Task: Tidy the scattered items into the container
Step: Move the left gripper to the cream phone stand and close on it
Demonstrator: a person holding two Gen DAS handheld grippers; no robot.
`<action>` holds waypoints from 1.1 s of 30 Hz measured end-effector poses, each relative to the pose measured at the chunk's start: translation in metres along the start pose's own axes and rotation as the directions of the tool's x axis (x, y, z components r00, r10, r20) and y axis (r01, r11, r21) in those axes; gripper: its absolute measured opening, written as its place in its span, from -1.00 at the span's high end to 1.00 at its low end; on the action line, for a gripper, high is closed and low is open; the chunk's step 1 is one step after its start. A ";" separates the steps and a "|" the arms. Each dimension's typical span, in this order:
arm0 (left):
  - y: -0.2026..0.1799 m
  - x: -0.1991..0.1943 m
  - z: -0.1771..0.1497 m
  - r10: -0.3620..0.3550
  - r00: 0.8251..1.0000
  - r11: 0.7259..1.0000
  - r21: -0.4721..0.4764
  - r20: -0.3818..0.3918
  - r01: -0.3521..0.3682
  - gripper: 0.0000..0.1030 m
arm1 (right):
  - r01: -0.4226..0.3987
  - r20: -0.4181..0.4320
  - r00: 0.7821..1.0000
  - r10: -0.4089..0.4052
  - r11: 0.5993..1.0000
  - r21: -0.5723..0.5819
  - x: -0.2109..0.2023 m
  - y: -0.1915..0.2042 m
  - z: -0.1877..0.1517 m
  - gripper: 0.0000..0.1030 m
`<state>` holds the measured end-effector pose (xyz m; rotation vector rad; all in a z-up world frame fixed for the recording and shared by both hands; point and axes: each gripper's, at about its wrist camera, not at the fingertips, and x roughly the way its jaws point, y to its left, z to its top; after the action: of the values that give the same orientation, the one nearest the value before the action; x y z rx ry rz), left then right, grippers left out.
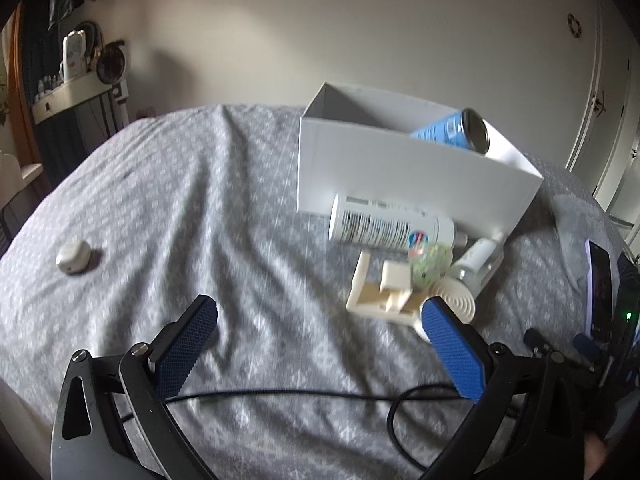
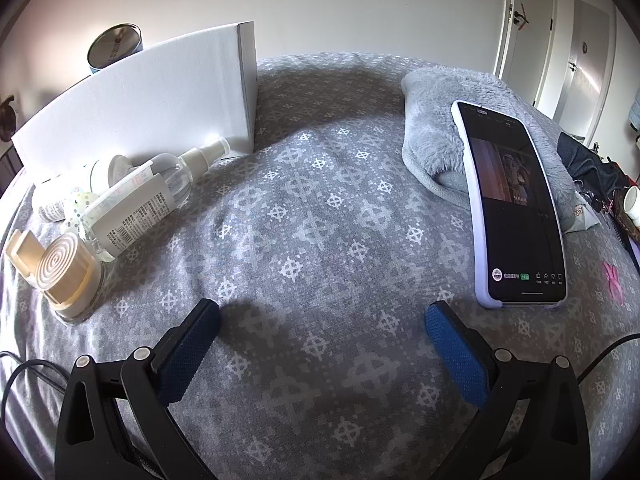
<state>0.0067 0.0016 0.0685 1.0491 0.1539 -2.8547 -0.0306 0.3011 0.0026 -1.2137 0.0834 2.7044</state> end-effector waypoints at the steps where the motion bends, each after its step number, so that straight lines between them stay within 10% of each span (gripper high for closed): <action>1: -0.005 0.009 0.009 0.009 1.000 1.000 0.025 -0.020 -0.009 -0.99 | 0.000 0.000 1.000 0.000 1.000 0.000 0.000 0.000 0.000 -1.00; 7: -0.035 0.051 0.021 -0.212 0.954 0.969 0.083 -0.213 0.234 -0.99 | -0.001 0.001 1.000 0.001 1.000 0.001 0.000 0.000 0.000 -1.00; 14: -0.067 0.067 -0.019 -0.212 0.907 0.976 -0.027 -0.364 0.217 -0.99 | -0.001 0.001 1.000 0.001 1.000 0.001 0.000 0.002 0.000 -1.00; 24: -0.093 0.104 -0.011 -0.119 0.933 0.993 -0.033 -0.340 0.115 -0.94 | -0.001 0.001 1.000 0.001 1.000 0.001 0.000 0.001 0.000 -1.00; 29: -0.084 0.087 -0.017 -0.155 0.934 0.982 0.054 -0.323 0.182 -0.13 | -0.003 0.001 1.000 0.003 1.000 0.002 0.000 0.002 0.000 -1.00; 33: -0.057 0.074 -0.019 -0.228 0.915 0.971 -0.006 -0.334 0.240 -0.13 | -0.002 0.001 1.000 0.002 1.000 0.002 0.000 0.002 0.000 -1.00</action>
<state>-0.0442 0.0568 0.0092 1.6197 0.2721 -2.8627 -0.0313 0.2990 0.0025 -1.2130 0.0869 2.7060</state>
